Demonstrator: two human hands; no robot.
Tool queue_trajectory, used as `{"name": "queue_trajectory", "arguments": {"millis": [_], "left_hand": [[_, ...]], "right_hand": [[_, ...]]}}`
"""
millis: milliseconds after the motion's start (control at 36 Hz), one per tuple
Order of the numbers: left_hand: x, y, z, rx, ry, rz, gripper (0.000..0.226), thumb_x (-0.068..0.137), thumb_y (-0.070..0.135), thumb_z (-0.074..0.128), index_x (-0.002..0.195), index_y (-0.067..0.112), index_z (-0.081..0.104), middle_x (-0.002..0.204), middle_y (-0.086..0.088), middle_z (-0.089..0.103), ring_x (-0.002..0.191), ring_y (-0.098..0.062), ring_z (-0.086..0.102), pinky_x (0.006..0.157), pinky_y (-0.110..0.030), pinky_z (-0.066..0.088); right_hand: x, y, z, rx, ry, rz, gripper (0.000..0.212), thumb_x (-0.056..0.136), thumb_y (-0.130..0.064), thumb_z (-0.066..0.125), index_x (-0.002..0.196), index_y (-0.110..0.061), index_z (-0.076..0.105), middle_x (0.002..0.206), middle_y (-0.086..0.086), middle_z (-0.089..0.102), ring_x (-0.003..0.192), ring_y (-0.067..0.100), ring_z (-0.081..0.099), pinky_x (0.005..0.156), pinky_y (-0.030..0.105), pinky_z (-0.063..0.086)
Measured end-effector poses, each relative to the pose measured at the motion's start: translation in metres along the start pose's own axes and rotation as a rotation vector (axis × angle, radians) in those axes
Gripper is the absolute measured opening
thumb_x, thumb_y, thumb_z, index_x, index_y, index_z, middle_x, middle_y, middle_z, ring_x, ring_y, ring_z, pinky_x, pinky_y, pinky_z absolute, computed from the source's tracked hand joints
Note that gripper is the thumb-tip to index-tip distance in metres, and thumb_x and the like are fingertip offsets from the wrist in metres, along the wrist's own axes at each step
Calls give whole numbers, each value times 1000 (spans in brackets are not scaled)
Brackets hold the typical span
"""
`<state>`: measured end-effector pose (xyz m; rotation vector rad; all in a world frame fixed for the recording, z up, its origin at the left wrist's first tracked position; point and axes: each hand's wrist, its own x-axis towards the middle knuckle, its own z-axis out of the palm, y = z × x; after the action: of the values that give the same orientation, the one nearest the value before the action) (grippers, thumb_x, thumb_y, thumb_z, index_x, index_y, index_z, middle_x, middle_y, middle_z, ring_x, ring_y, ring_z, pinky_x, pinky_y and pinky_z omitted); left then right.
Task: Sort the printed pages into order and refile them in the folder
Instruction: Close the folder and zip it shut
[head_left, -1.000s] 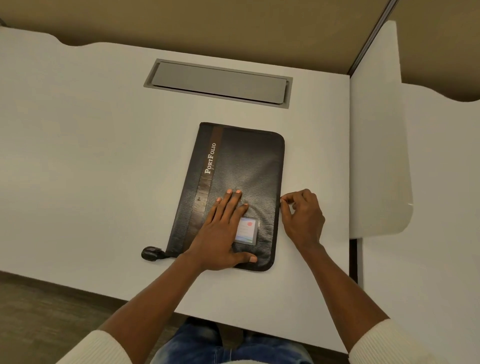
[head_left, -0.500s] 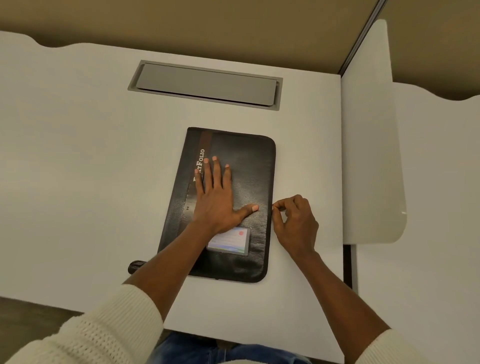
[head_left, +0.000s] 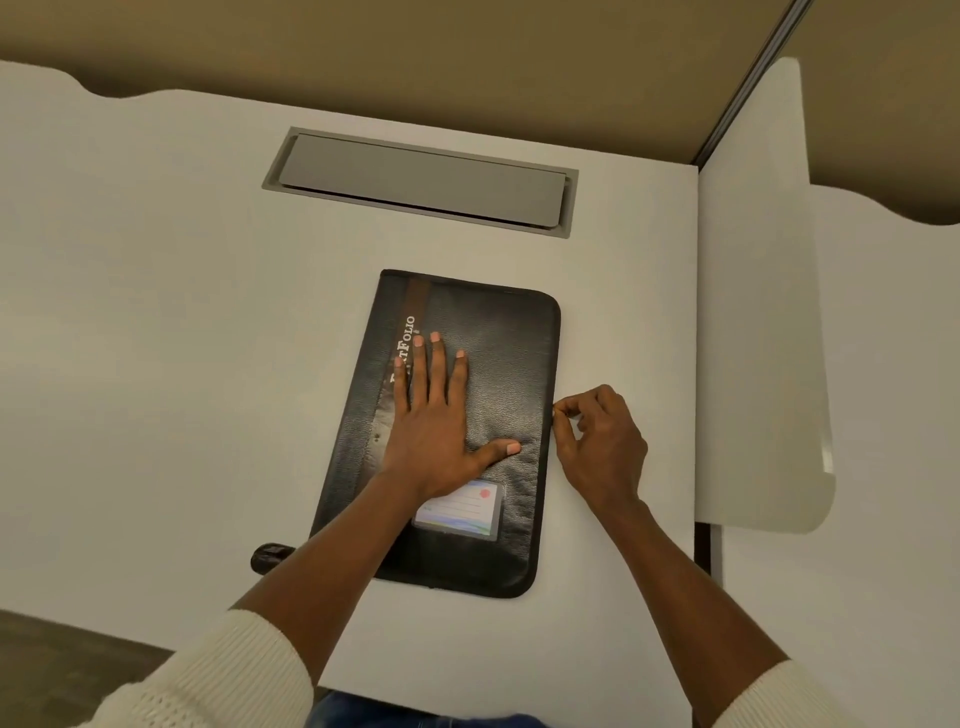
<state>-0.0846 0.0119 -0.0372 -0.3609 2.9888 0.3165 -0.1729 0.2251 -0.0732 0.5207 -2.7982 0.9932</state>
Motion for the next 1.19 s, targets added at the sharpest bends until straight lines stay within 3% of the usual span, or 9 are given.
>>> {"name": "queue_trajectory", "arguments": {"millis": [139, 722, 1000, 1194], "left_hand": [[0, -1, 1, 7, -10, 1, 132, 79, 103, 25, 167, 12, -9, 171, -18, -27, 157, -36, -29, 127, -65, -2], [-2, -1, -1, 20, -11, 3, 132, 79, 103, 24, 167, 11, -10, 171, -18, -27, 157, -37, -29, 127, -65, -1], [-3, -1, -2, 6, -7, 3, 132, 79, 103, 25, 168, 11, -8, 171, -18, -26, 158, -36, -28, 128, -64, 1], [6, -6, -9, -88, 15, -31, 129, 76, 104, 31, 167, 15, 14, 175, -15, -11, 162, -33, -14, 128, -64, 7]], "right_hand": [[6, 0, 2, 10, 8, 19, 18, 90, -33, 72, 95, -16, 73, 97, 3, 69, 80, 16, 64, 65, 27, 56], [21, -3, 6, -3, 13, 59, 21, 89, -34, 70, 96, -15, 75, 99, 5, 71, 79, 20, 67, 67, 25, 50], [18, -4, 7, -14, 15, 60, 24, 89, -38, 66, 95, -15, 74, 98, 4, 70, 79, 19, 66, 66, 28, 55], [13, 1, 6, 8, 19, 4, 21, 91, -32, 68, 96, -12, 72, 96, 7, 70, 80, 18, 64, 65, 27, 54]]}}
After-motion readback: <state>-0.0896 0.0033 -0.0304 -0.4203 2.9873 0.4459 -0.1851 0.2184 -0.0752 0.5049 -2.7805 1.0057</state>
